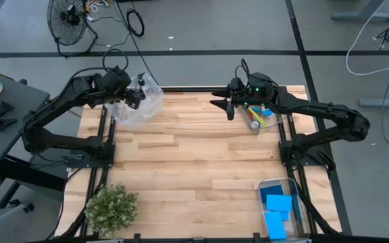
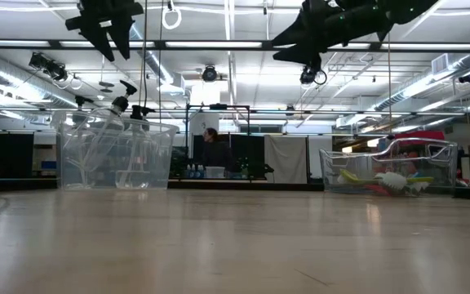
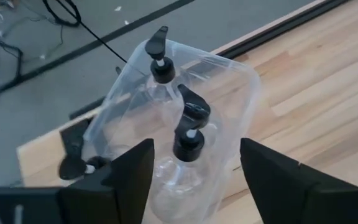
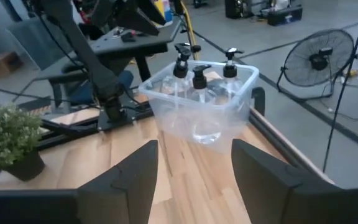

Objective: Pick & Place Kitchen Sink Supplies
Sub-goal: Return to Home Position

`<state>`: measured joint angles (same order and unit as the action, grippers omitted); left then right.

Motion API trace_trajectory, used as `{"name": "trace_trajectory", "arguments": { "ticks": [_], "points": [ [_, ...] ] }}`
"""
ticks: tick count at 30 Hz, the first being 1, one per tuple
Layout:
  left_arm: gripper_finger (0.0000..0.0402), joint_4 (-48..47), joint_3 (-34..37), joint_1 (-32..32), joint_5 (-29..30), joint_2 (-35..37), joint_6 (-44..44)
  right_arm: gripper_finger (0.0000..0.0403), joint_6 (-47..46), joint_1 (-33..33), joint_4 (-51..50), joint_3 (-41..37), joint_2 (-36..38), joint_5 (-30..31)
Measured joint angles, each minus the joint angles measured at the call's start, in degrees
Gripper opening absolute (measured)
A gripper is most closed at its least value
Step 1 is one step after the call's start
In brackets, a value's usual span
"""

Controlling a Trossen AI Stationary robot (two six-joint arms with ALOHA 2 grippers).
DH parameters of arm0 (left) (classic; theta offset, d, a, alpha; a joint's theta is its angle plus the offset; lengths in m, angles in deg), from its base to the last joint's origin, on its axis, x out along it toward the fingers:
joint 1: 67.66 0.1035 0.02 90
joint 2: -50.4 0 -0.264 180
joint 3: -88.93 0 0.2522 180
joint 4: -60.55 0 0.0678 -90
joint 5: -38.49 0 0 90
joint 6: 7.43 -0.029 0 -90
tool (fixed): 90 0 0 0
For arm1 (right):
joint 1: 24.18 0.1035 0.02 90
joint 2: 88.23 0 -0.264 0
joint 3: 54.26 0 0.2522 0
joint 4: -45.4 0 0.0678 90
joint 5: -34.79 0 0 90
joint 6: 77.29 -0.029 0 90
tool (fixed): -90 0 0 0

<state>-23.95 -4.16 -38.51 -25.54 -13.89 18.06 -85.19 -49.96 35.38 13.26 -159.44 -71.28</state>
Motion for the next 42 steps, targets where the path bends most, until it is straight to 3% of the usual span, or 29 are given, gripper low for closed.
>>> {"name": "trace_trajectory", "arguments": {
  "ticks": [9,14,24,32,36,42],
  "points": [
    [0.0230,1.4,0.0,0.0,2.4,-0.1,-5.1,0.0206,0.5,-0.3,-2.2,0.0,1.4,6.3],
    [0.0221,1.5,0.0,1.7,-2.6,-0.3,-6.1,0.0206,1.3,-1.3,-5.2,0.0,2.3,10.2],
    [0.0228,3.8,0.0,8.0,-5.5,-0.6,-8.4,0.0206,3.5,-2.4,-6.3,0.0,3.3,10.7],
    [0.0227,7.6,0.1,10.5,-7.2,-0.5,-11.0,0.0205,4.1,-2.7,-14.1,0.0,8.3,11.2],
    [0.0227,8.7,0.1,10.9,-8.4,-0.5,-13.9,0.0187,4.9,-2.8,-18.8,0.0,11.0,11.1],
    [0.0227,10.3,0.1,10.9,-8.1,-0.5,-14.8,0.0121,8.7,-2.8,-27.4,0.0,15.3,10.5]
  ]
}}
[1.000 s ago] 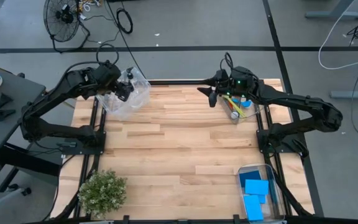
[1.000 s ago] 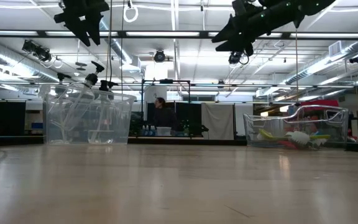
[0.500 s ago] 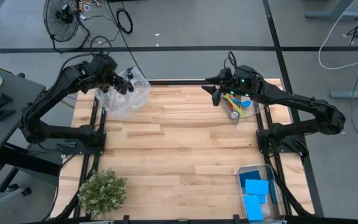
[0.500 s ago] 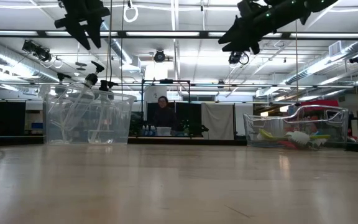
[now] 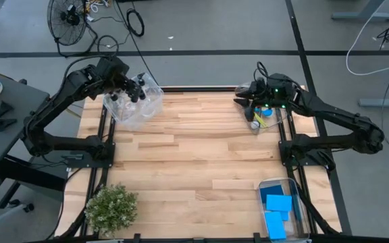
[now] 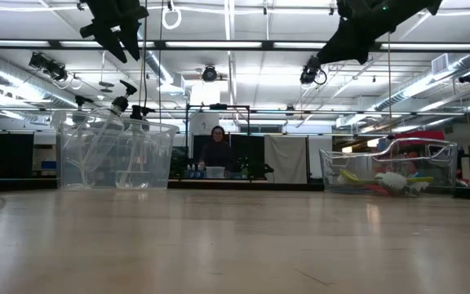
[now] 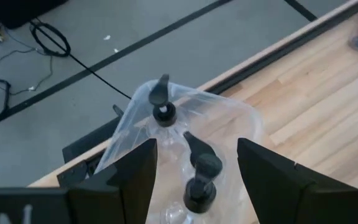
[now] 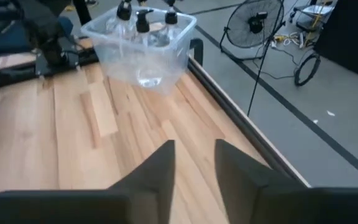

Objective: Pick & Place Kitchen Sink Supplies
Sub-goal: Return to Home Position

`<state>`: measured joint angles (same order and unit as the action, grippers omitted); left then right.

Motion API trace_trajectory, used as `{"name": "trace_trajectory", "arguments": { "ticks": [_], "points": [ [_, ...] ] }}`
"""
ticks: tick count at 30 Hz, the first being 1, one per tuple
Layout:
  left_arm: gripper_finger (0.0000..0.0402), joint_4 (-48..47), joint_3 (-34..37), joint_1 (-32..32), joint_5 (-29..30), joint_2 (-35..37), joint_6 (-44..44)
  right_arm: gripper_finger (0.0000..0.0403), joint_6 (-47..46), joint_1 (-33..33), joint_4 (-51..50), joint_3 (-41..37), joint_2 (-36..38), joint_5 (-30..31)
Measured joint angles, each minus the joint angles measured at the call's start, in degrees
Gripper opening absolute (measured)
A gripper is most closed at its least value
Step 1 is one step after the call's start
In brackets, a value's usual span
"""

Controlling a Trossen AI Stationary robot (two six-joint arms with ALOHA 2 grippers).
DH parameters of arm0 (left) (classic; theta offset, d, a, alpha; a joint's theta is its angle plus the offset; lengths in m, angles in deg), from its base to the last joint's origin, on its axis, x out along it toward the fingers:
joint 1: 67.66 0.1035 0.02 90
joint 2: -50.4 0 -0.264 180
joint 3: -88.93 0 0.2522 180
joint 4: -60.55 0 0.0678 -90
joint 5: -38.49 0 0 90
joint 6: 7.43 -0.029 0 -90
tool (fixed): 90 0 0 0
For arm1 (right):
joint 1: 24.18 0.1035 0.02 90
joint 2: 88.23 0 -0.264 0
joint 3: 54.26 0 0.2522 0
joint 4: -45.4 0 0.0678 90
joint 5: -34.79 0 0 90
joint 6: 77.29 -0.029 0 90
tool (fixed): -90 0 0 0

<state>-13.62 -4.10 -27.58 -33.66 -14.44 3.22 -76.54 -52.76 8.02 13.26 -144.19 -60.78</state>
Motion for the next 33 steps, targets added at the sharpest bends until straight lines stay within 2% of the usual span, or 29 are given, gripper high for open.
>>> {"name": "trace_trajectory", "arguments": {
  "ticks": [4,9,14,24,33],
  "points": [
    [0.0227,0.5,0.0,0.0,0.1,0.0,0.8,0.0066,0.5,-0.3,-1.7,0.0,1.6,-2.3],
    [0.0227,0.6,0.0,-0.2,-1.2,0.0,7.6,0.0007,-0.8,-0.3,-1.6,0.0,2.0,-5.5],
    [0.0227,0.6,0.0,-0.2,-1.2,0.0,10.0,0.0008,-1.4,-0.3,0.2,-0.2,2.0,-5.5],
    [0.0227,0.6,0.0,-0.2,-1.2,0.0,9.7,0.0002,-4.7,2.1,20.0,-8.7,2.2,-8.7],
    [0.0227,0.6,0.0,-0.2,-1.2,0.0,9.7,0.0001,-8.7,7.4,37.7,-20.2,3.3,-8.4]
  ]
}}
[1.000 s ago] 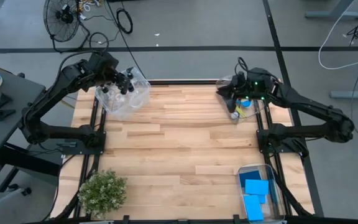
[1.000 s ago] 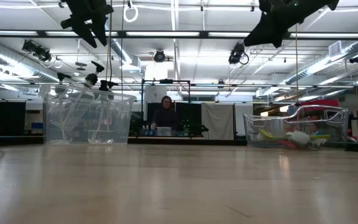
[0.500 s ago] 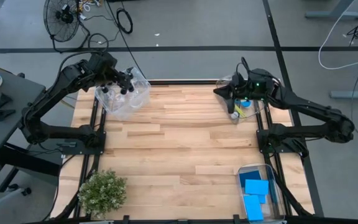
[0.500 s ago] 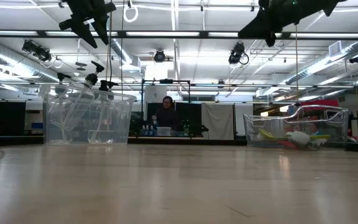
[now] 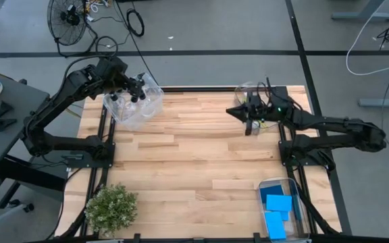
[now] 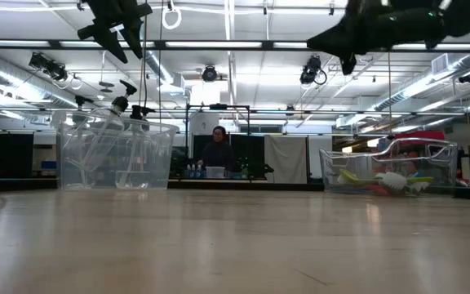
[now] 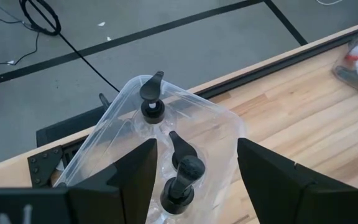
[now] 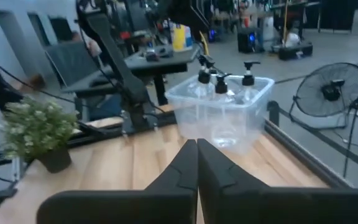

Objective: Pick & Place Kitchen Sink Supplies
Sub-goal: Return to Home Position

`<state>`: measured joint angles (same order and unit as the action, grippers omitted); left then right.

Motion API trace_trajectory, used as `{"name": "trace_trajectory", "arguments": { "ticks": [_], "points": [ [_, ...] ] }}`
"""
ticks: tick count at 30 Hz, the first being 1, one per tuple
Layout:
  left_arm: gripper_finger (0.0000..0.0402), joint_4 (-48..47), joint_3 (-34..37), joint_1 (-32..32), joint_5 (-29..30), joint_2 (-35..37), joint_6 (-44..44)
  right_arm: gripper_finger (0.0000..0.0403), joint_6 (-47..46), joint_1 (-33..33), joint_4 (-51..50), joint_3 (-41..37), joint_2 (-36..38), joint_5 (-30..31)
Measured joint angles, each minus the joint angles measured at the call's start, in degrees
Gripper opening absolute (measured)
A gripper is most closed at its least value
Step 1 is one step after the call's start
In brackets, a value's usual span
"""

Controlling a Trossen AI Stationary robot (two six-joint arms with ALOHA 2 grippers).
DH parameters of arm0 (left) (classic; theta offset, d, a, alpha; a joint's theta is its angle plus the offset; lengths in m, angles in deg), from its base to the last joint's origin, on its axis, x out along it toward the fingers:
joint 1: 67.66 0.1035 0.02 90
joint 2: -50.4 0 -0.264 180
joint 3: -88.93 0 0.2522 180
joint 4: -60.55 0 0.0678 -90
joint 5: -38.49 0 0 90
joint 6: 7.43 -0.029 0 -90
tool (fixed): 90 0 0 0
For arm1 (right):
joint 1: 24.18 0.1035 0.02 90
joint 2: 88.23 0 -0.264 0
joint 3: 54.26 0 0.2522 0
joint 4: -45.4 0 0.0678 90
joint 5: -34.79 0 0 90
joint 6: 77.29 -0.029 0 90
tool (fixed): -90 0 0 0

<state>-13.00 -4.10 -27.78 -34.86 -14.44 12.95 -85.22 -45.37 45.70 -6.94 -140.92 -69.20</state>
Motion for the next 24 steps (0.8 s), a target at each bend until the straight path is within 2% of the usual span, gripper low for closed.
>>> {"name": "trace_trajectory", "arguments": {
  "ticks": [3,6,10,16,24],
  "points": [
    [0.0227,0.0,0.0,0.0,0.0,0.0,0.0,0.0001,-2.3,1.6,5.0,-7.0,4.3,2.2],
    [0.0227,0.0,0.0,0.0,0.0,0.0,0.0,0.0001,-2.8,2.5,3.1,-13.4,10.1,5.4],
    [0.0227,0.0,0.0,0.0,0.0,0.0,0.0,0.0000,-1.0,4.2,2.8,-19.4,17.6,5.5],
    [0.0227,0.0,0.0,0.0,0.0,0.0,0.0,0.0000,4.0,7.7,0.8,-25.2,26.2,5.6],
    [0.0227,0.0,0.0,0.0,0.0,0.0,0.0,0.0000,5.6,10.0,-1.2,-32.2,37.5,5.6]
  ]
}}
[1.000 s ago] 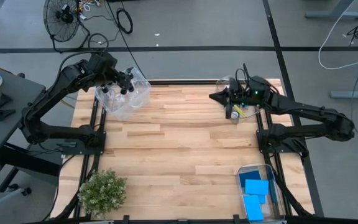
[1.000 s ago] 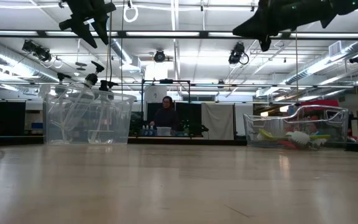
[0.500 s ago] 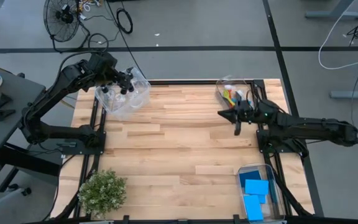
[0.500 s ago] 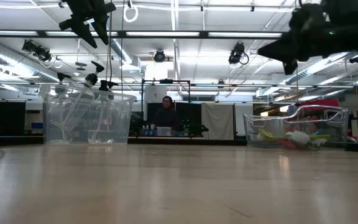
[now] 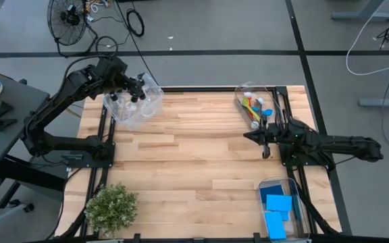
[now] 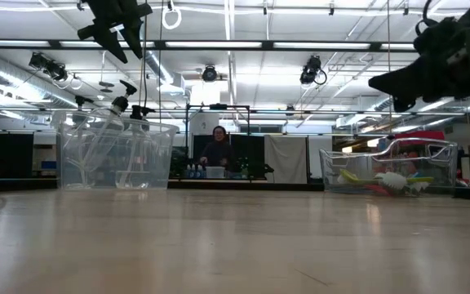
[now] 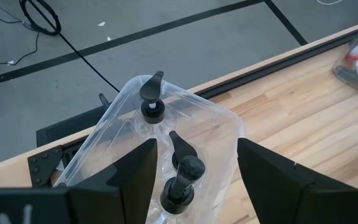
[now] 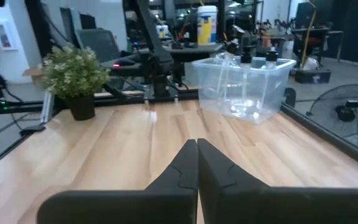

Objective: Pick & Place Kitchen Sink Supplies
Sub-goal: Return to Home Position

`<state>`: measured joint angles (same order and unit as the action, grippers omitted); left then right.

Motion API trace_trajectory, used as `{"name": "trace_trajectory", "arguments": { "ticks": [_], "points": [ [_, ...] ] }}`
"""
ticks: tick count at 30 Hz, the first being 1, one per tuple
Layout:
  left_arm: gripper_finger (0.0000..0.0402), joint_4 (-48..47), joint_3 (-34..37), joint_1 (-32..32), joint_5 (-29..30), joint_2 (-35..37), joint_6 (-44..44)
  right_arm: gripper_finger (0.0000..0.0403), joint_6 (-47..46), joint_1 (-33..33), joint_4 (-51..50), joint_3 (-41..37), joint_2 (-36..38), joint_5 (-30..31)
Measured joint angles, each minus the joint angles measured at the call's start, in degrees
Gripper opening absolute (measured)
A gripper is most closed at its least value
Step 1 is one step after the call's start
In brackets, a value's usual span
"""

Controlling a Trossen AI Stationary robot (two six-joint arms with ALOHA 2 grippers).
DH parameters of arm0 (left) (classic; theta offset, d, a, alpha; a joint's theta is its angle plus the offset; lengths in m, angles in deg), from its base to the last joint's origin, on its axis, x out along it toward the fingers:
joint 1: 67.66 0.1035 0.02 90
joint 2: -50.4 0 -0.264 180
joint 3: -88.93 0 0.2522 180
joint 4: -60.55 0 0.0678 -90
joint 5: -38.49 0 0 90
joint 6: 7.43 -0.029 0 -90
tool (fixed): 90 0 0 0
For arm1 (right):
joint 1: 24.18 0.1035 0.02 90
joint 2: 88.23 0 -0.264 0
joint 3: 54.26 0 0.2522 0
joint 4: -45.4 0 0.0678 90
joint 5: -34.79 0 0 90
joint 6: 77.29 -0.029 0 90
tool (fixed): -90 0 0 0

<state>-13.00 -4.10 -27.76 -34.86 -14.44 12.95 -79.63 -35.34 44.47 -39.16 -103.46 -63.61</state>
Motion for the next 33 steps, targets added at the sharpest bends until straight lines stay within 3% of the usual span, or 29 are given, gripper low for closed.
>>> {"name": "trace_trajectory", "arguments": {
  "ticks": [8,16,33],
  "points": [
    [0.0227,0.0,0.0,0.0,0.0,0.0,0.0,0.0000,-0.1,5.0,-12.0,-0.5,9.4,3.2],
    [0.0227,0.0,0.0,0.0,0.0,0.0,0.0,0.0009,1.8,9.8,-12.6,-0.4,15.0,8.4],
    [0.0227,0.0,0.0,0.0,0.0,0.0,0.0,0.0011,1.3,10.8,-12.5,-0.4,15.3,8.4]
  ]
}}
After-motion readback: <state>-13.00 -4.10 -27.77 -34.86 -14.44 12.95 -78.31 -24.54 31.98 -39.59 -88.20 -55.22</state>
